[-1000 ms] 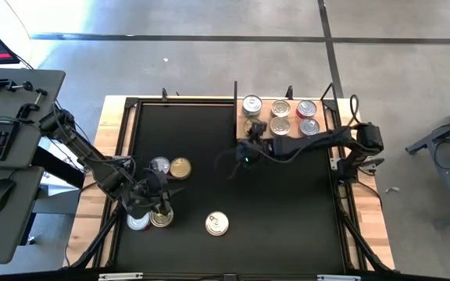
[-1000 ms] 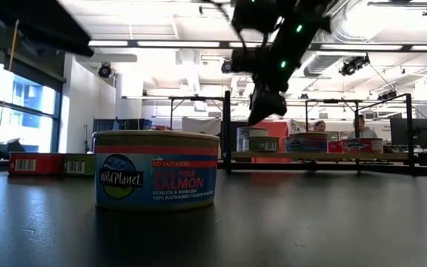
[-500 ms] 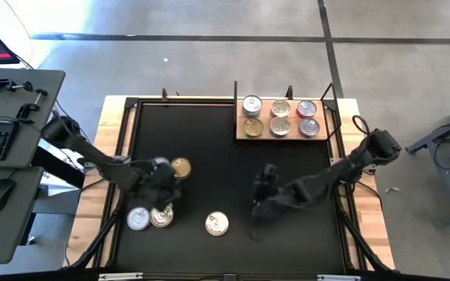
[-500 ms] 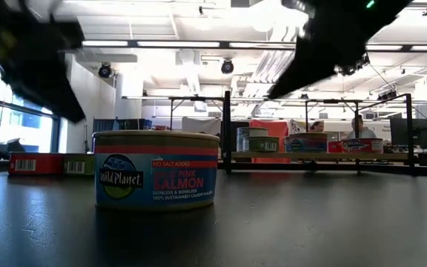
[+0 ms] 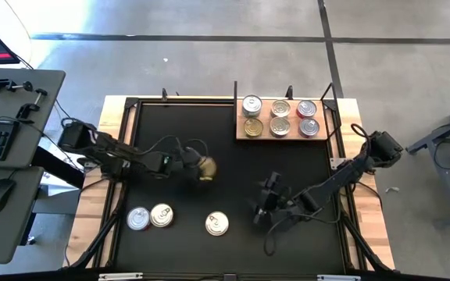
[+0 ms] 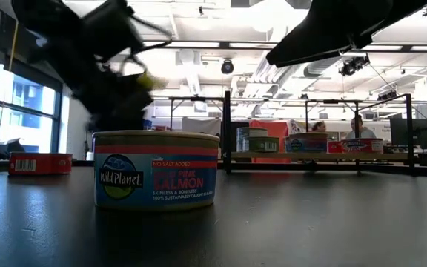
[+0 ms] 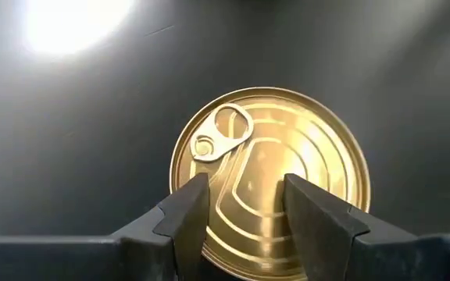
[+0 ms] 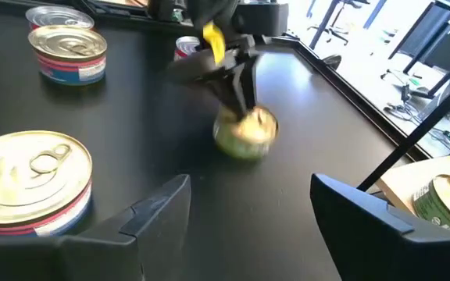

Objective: Stack canned seafood by type on shelf
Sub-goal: Stack the green tuna can on top of the other green tuna can on the shelf

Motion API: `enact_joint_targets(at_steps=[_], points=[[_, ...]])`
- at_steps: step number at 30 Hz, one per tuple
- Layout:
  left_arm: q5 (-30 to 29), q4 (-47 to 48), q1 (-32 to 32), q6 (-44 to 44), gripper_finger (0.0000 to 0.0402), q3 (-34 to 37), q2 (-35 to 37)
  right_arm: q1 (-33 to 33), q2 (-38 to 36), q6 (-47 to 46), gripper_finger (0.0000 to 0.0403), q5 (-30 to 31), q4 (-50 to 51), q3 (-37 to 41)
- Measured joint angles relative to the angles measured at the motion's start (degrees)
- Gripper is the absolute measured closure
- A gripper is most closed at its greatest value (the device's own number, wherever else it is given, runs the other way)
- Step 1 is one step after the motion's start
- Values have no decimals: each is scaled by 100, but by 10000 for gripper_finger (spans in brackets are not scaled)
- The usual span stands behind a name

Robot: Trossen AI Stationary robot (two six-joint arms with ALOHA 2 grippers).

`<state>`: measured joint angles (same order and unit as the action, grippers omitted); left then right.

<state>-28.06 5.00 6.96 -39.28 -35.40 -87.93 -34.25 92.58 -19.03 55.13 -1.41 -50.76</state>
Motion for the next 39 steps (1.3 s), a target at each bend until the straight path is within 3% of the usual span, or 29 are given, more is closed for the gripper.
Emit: enact_joint_targets(at_steps=[3,6,13,18,22,26,29,35,39], points=[[1226,-1627,3,1184,241,20,-160,36,0,7,147,0,2,0],[1967,-2142,168,1820,241,-240,-69,52,0,0,147,-2,10,0],[1342,-1099,778,2745,241,-706,96,52,0,-159,147,-67,11,0],[1457,-1666,936,3544,241,-704,-246,89,0,-217,147,-1331,419,0],[1826,-2326,805,4054,241,-859,-795,104,0,-1205,147,-1994,1425,0],[1895,-2118,736,4966,241,-1541,-1494,185,45,-2400,147,-1856,2234,4],[1922,-1504,724,5523,241,-2204,-2028,175,97,-2597,147,-1778,2255,7],[1854,37,719,6244,245,-3394,-2755,24,140,-2107,147,-1623,1716,7],[1830,257,719,6486,284,-3721,-2941,-277,140,-1318,147,-1120,1293,7]])
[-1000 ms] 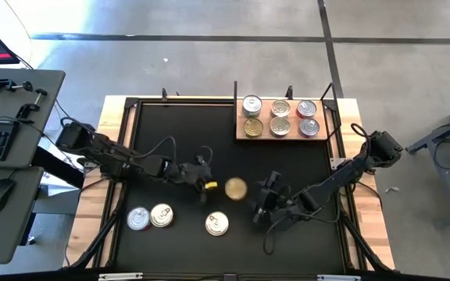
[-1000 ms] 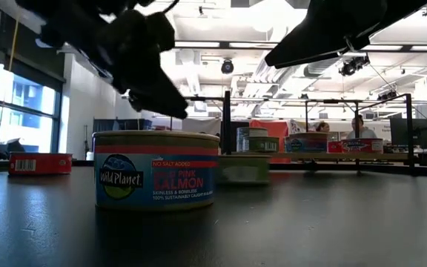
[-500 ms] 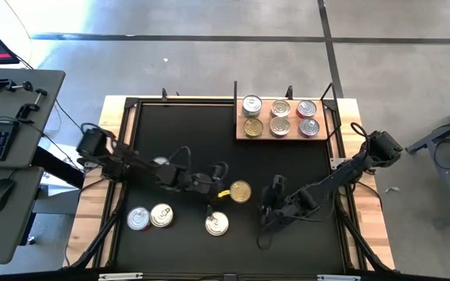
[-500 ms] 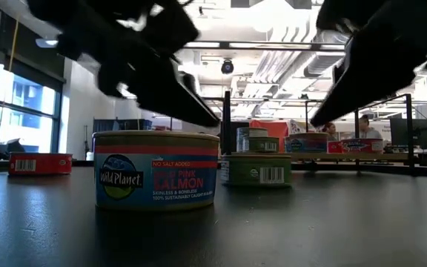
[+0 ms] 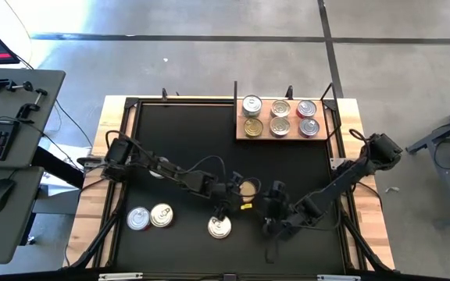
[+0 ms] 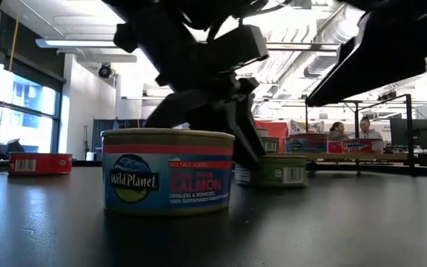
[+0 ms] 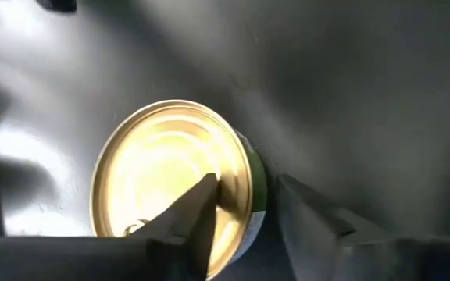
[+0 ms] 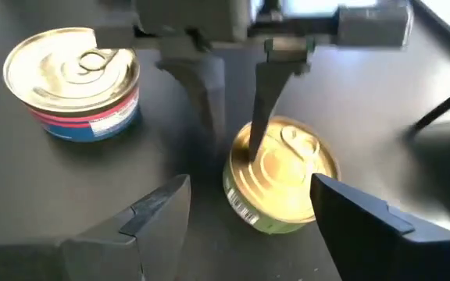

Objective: Stack canned seafood by type on shelf
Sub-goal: Stack the green tuna can on top of the other green tuna can on the shelf

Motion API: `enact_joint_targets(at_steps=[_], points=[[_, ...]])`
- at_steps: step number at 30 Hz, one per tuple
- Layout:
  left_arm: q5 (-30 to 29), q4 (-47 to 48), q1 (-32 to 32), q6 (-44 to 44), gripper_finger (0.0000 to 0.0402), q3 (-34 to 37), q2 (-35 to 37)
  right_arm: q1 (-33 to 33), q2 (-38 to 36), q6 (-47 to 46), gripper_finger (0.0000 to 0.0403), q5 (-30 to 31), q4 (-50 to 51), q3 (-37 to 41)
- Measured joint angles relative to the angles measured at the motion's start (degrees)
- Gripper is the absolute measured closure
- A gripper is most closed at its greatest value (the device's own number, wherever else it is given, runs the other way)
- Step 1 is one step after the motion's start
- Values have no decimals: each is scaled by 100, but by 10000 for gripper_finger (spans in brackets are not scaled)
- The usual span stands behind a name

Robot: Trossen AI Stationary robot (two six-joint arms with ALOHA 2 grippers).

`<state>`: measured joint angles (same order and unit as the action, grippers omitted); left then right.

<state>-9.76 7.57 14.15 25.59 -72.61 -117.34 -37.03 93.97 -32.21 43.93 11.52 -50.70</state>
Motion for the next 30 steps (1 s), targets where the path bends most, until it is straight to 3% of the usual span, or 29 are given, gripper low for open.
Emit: enact_joint_targets(at_steps=[6,11,19,25,30], points=[[8,-24,-37,3,391,-25,37,-252,0,297,147,260,86,0],[104,82,-37,-95,394,-121,92,-177,0,1256,147,-259,478,0],[42,426,-26,-744,401,-720,114,-123,77,2782,147,-167,49,-1],[29,400,-17,-978,401,-843,125,-78,501,2813,147,224,7,0],[13,403,-17,-1001,401,-843,125,7,885,2343,147,928,-30,0]])
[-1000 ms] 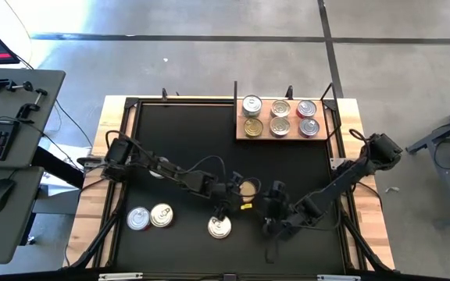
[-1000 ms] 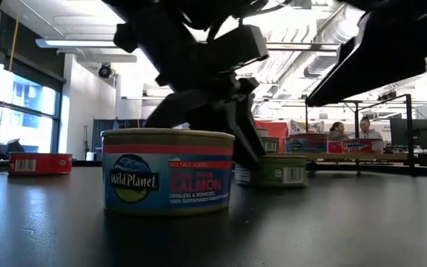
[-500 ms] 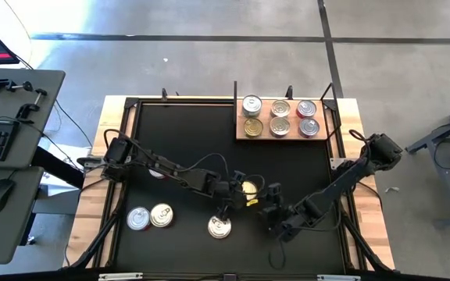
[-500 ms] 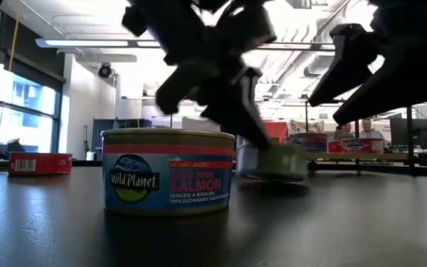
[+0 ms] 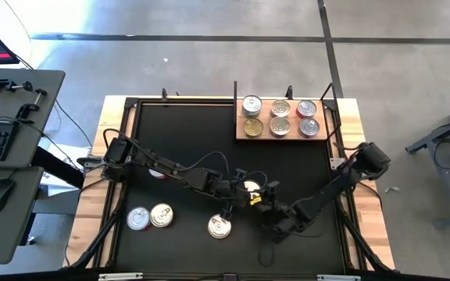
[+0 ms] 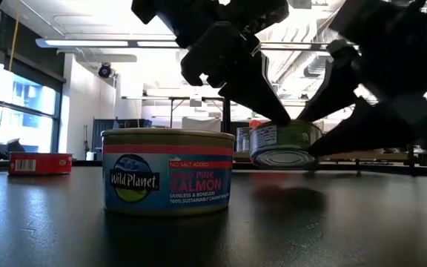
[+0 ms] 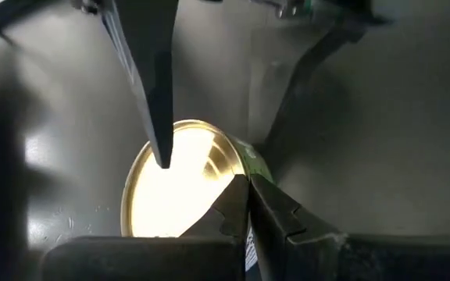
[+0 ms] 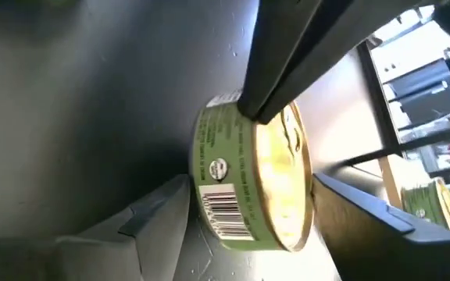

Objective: Stack canned seafood by type on shelf
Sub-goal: Stack the green tuna can on top of the other green tuna can on the shelf

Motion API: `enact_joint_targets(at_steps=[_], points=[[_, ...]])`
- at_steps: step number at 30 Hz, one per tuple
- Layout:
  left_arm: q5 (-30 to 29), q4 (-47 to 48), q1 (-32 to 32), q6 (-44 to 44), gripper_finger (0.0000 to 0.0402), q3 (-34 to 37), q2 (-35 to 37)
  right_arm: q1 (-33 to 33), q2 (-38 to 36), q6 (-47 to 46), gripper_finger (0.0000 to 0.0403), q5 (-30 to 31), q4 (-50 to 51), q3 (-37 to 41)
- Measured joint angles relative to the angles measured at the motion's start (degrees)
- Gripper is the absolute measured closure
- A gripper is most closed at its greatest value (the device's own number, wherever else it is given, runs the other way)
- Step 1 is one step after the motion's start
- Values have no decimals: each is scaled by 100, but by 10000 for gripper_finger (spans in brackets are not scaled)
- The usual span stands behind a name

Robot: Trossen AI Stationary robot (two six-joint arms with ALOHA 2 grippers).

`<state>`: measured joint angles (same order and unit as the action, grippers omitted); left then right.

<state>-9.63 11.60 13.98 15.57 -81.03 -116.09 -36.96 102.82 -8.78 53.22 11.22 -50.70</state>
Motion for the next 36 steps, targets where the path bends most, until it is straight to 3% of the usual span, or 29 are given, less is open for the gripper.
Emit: enact_joint_targets(at_steps=[6,17,23,29,32,36], points=[[-17,-60,35,-42,401,0,0,149,170,-167,168,-32,-187,0],[-521,-76,212,-43,401,-11,17,278,186,-159,289,-357,-547,0],[-803,507,304,-42,398,-11,341,295,179,-310,325,-288,-696,-7],[-1680,1742,425,-240,371,-11,915,283,179,-637,366,-379,-675,-7],[-1759,2346,423,-549,361,8,1051,285,179,-683,384,-378,-675,-7],[-1794,2288,293,-827,354,488,1126,349,179,-835,379,-369,-636,-69]])
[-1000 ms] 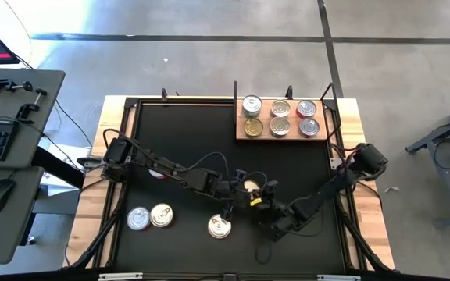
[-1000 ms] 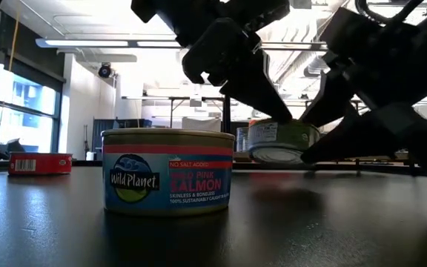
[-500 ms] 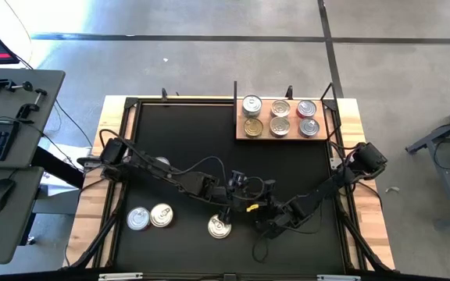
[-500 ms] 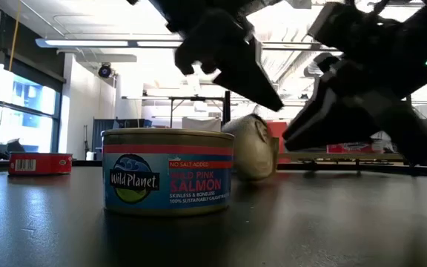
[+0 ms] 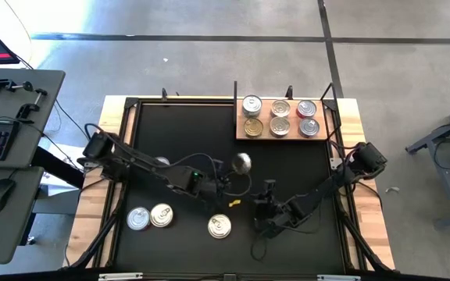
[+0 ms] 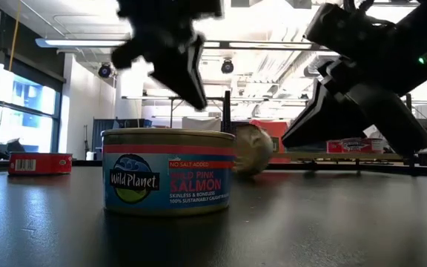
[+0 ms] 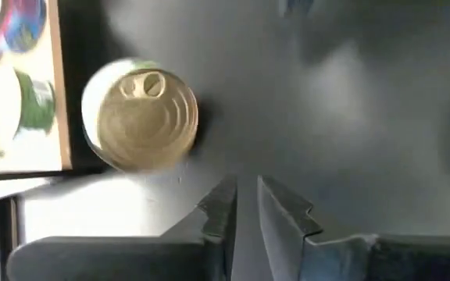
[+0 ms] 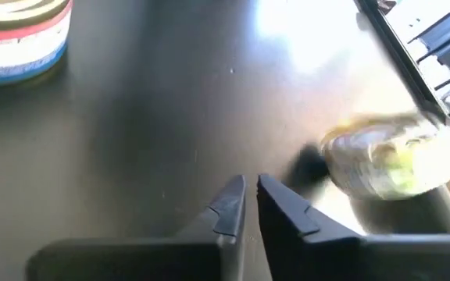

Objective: Stack canned seafood by type on shelf
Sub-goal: Stack the green tuna can on top of the other green tuna can on the shelf

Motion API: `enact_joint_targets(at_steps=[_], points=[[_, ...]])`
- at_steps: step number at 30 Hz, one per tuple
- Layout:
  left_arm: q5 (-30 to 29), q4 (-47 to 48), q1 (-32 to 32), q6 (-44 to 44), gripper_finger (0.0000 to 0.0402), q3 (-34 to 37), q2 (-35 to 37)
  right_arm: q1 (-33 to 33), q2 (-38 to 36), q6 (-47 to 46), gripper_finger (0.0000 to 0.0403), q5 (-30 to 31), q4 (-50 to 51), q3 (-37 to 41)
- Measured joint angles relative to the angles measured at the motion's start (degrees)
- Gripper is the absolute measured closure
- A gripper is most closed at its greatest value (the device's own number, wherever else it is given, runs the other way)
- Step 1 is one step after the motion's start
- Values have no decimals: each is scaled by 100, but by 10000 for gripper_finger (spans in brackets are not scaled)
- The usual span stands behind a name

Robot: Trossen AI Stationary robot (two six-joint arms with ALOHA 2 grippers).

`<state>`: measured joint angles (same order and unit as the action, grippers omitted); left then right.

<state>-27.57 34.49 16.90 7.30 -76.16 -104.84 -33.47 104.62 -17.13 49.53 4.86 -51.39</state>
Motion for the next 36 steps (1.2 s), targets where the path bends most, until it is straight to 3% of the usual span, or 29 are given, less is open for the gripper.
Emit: enact_joint_targets(at_steps=[6,12,16,21,29,36], points=[[7,-1063,-282,-265,337,784,-2,122,-7,-311,303,-25,473,-179],[53,-1527,-458,-440,305,1141,-4,236,-180,-1032,194,-58,2330,-513],[61,-1846,-474,-504,288,1283,-4,238,-436,-969,145,-65,3210,-553],[68,-2862,-504,-159,282,1645,-2,469,-592,-260,134,47,3327,-229],[473,-4222,-573,608,282,2023,-68,1248,-588,1416,146,-809,1023,446],[474,-4817,-759,1569,282,2021,-347,1625,-586,2002,147,-1125,434,453]])
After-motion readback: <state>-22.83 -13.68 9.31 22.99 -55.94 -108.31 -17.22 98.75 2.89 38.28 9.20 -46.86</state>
